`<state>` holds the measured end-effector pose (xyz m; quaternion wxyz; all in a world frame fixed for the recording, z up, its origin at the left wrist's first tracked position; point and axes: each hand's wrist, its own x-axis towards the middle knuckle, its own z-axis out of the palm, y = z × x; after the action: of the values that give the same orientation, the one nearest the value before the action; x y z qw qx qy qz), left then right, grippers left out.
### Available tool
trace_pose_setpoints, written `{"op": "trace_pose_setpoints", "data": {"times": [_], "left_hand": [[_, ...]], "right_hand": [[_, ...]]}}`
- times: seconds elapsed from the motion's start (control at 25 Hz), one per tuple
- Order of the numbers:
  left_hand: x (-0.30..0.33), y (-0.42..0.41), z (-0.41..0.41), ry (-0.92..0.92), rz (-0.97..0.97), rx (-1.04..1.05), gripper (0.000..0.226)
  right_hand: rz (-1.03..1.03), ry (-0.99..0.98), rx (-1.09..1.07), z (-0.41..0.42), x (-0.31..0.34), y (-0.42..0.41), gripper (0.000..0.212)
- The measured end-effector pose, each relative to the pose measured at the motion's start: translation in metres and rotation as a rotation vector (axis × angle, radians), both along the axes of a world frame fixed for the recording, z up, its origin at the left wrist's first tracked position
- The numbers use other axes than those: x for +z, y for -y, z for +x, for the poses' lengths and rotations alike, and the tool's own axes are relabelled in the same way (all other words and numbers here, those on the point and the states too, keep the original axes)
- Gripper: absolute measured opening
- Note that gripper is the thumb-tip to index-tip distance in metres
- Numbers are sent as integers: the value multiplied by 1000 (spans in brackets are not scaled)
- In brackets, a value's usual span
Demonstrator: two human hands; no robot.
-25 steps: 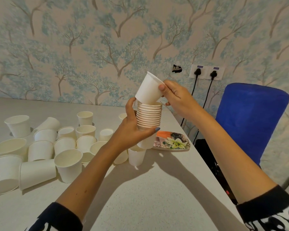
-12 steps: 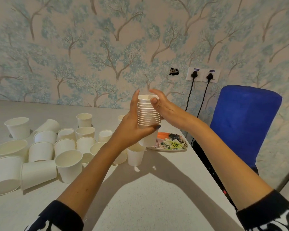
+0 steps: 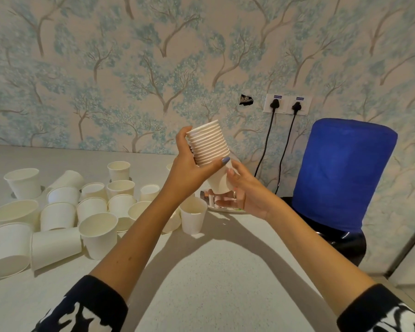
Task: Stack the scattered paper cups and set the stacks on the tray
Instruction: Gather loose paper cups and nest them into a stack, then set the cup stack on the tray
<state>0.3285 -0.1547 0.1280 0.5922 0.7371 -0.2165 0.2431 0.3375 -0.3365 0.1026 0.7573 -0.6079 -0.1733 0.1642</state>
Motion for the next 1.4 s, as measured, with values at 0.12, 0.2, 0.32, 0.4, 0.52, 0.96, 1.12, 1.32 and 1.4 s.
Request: {"op": "trace_pose_setpoints", "data": {"times": [0.12,0.2,0.32,0.4,0.52,0.96,1.12,1.32,1.4], "left_hand": [[1,10,7,-37,61,79,91],[3,10,15,-16,190,185,85],[7,10,28,-12,414,169,89],[5,16,37,-35,510,134,95],[3,25,53,-70,583,87,86],[-22,34,118,-429,965,-35,35],[-31,38,132,-785,718,-185,36],[-43,43,137,-938,662,-232,35],[-47,46,139,-882,725,-172,28]], "right_hand": [[126,-16,-86,2,-14,3,57],[201,-40,-208,4,-14,6,53],[246,-32,-392,9,-11,15,49],[171,66,-529,14,-8,21,52],[21,206,-722,25,5,27,58],[-700,485,-775,87,15,18,77],[-857,555,-714,103,2,10,80],[-963,537,-651,113,-16,6,79],[-967,531,-629,114,-22,5,78]]}}
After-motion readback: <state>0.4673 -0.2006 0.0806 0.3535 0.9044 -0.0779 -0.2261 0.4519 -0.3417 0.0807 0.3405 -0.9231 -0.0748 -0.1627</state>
